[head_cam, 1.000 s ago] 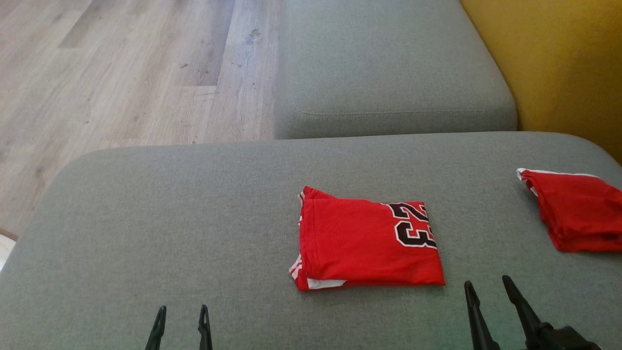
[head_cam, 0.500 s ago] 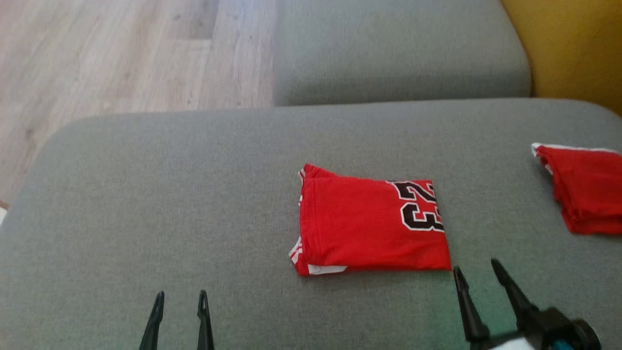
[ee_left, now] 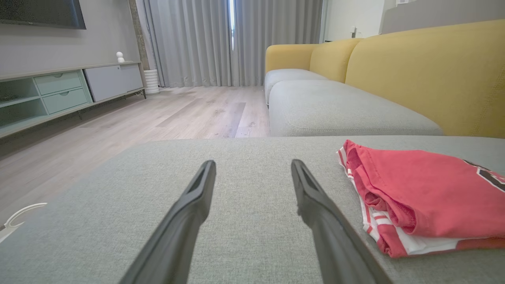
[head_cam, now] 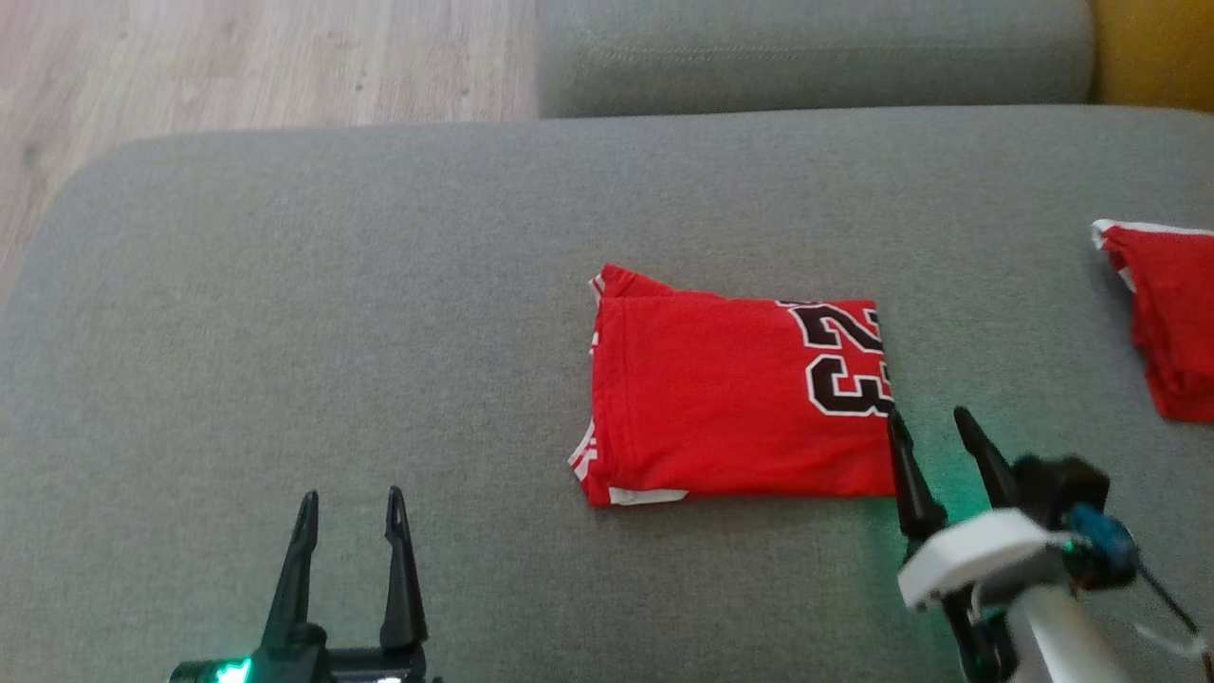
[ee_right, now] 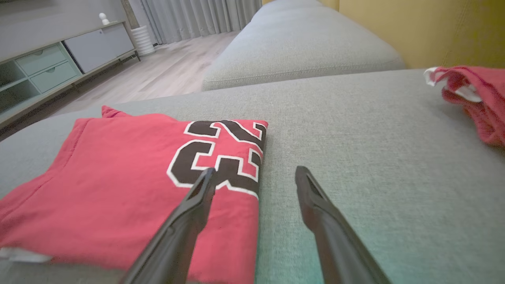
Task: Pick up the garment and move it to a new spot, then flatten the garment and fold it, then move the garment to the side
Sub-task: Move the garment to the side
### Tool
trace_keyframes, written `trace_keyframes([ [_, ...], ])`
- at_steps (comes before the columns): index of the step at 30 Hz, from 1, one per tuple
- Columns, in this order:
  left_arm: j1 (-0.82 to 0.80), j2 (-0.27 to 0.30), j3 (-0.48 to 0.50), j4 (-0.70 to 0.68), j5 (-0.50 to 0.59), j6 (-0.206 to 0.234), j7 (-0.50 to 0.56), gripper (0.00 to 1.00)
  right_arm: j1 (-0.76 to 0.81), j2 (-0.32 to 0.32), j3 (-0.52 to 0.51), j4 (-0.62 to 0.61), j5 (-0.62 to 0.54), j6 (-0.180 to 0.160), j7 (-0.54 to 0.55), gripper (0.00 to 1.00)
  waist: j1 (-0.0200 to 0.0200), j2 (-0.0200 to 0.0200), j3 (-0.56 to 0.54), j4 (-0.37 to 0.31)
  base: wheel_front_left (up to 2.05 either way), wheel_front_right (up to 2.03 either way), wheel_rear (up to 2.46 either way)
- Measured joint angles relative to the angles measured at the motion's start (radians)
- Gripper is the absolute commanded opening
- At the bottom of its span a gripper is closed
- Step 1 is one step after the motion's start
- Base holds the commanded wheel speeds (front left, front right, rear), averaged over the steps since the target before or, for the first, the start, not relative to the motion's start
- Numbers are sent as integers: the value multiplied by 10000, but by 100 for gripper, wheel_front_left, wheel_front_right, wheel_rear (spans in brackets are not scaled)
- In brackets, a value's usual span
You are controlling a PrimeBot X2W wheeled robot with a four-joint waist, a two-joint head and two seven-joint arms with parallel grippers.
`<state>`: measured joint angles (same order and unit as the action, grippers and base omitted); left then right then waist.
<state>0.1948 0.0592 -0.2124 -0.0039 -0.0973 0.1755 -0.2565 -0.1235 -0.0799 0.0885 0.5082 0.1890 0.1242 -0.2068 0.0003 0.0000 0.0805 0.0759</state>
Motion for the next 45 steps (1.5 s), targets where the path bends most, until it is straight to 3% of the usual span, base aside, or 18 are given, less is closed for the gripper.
trace_keyframes([
  [6,-246,-10,-171,247,-2,-8,0,100,-1244,-297,211,1127,865,0,717,100,-1,0,279,118,0,0,0],
  [12,-529,-13,-336,433,-73,-6,-2,100,-1796,-612,1072,2213,1607,0,1768,100,-3,0,445,201,0,0,0],
  [13,-560,-13,-349,447,-113,-6,0,100,-1803,-604,1281,2222,1797,0,1816,56,-3,0,462,201,0,0,0],
  [14,-575,-15,-376,449,-280,-13,0,100,-1838,-606,1469,2219,1990,0,1824,24,-3,0,479,196,0,0,0],
  [15,-585,-15,-399,449,-391,-92,0,100,-1894,-614,1662,2213,2186,0,1824,0,-3,0,496,186,0,0,0],
  [21,-662,-19,-405,10,-821,-288,0,100,-2142,-999,2474,2228,2408,2,1593,0,-3,0,574,-14,0,0,0],
  [25,-663,-21,-272,-123,-895,-314,0,100,-2446,-1699,2504,2197,2318,2,1434,0,-3,0,745,-309,0,0,0],
  [32,-1151,-27,-31,-451,-955,-161,-2,100,-3760,-3760,2094,1204,1912,2,1793,0,-2,0,1509,-844,0,0,0],
  [33,-1441,-27,59,-640,-1085,-94,-2,100,-4046,-4456,1935,780,1820,2,2071,0,-1,0,1783,-988,0,0,0],
  [38,-2104,-42,138,-1116,-1051,-81,-2,100,-4120,-6211,1273,-407,1616,2,3022,0,0,0,2484,-1256,0,0,0],
  [44,-2496,-52,105,-1101,-1037,-82,-2,100,-3358,-7467,-347,-1802,1611,2,4107,0,-1,0,3142,-1450,0,0,0],
  [45,-2560,-54,94,-1087,-1035,-84,-2,100,-3173,-7513,-662,-1935,1567,2,4238,5,-2,0,3222,-1469,0,0,0],
])
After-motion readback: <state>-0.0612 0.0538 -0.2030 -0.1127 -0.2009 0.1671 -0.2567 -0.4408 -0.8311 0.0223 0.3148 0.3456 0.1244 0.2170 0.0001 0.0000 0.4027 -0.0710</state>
